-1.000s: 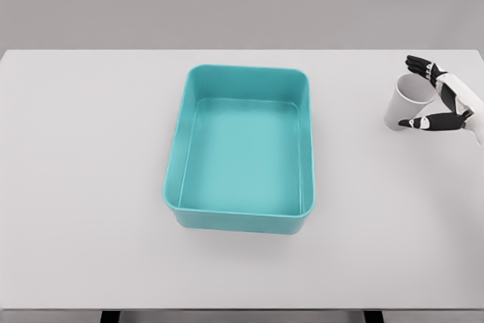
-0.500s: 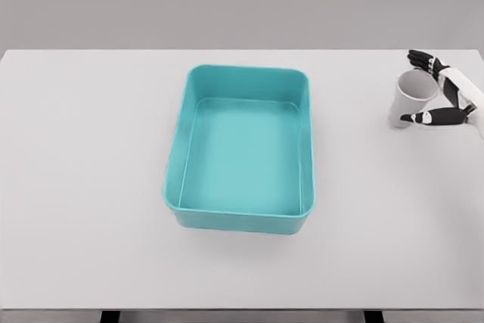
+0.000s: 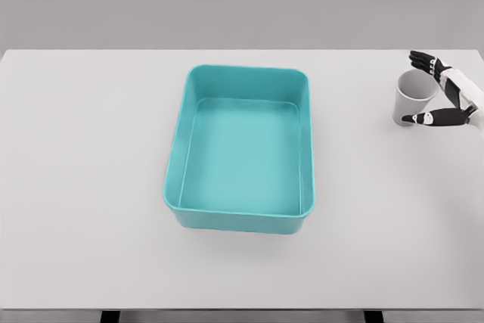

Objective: Put the paper cup into the basket with your right arm

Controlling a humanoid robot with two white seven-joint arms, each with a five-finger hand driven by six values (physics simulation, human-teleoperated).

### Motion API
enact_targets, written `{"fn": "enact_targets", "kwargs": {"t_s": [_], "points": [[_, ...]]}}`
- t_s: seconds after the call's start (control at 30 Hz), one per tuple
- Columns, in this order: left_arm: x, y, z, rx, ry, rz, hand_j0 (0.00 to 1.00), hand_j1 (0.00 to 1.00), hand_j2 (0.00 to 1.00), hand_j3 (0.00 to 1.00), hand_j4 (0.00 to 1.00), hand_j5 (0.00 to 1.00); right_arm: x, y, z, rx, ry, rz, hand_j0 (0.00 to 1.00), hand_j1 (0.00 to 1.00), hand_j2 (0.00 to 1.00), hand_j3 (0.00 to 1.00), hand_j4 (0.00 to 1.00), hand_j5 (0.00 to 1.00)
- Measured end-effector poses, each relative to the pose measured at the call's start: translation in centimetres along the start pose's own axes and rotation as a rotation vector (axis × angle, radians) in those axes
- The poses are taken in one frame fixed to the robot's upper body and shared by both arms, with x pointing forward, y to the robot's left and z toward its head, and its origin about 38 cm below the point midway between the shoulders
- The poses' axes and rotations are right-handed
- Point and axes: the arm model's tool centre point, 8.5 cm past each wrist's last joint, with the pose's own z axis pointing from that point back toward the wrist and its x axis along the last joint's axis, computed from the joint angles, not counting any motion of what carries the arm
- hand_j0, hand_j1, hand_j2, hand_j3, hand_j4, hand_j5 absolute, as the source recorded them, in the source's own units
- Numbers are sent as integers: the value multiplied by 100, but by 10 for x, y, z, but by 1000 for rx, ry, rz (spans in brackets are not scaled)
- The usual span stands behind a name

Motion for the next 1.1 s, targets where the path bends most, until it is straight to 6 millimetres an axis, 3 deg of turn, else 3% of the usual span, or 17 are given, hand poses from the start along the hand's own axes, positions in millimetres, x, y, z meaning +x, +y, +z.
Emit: {"fn": "enact_targets", "kwargs": {"t_s": [0.13, 0.23, 0.6, 0.9, 1.1], "points": [[0, 0, 0, 0, 0, 0, 100, 100, 100, 100, 100, 100, 0, 0, 0, -5, 0, -4, 59, 59, 59, 59, 59, 59], [0, 0, 0, 0, 0, 0, 100, 100, 100, 100, 100, 100, -1, 1, 0, -1, 0, -3, 49, 49, 49, 49, 49, 49], [0, 0, 0, 0, 0, 0, 100, 100, 100, 100, 100, 100, 9, -1, -5, 9, -28, 5, 48, 48, 48, 48, 48, 48], [0, 0, 0, 0, 0, 0, 100, 100, 100, 100, 100, 100, 64, -8, -23, 54, -178, 50, 48, 48, 48, 48, 48, 48], [0, 0, 0, 0, 0, 0, 100, 100, 100, 100, 100, 100, 92, 9, -35, 100, -272, 42, 49, 49, 49, 49, 49, 49]]}}
